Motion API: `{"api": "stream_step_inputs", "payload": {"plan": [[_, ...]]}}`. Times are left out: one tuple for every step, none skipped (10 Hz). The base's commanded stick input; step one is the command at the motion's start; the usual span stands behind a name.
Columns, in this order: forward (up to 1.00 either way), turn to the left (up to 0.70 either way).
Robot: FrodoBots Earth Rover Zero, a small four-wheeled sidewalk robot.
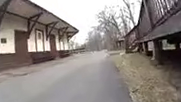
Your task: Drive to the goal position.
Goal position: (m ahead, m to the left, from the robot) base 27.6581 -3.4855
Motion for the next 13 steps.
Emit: {"api": "stream_step_inputs", "payload": {"plan": [[0.7,0.0],[0.7,0.0],[0.7,0.0],[0.7,0.0],[0.7,0.0],[0.7,-0.35],[0.7,-0.35],[0.7,-0.35],[0.7,-0.35],[0.7,-0.35],[0.7,-0.35],[0.7,0.0],[0.7,0.0]]}}
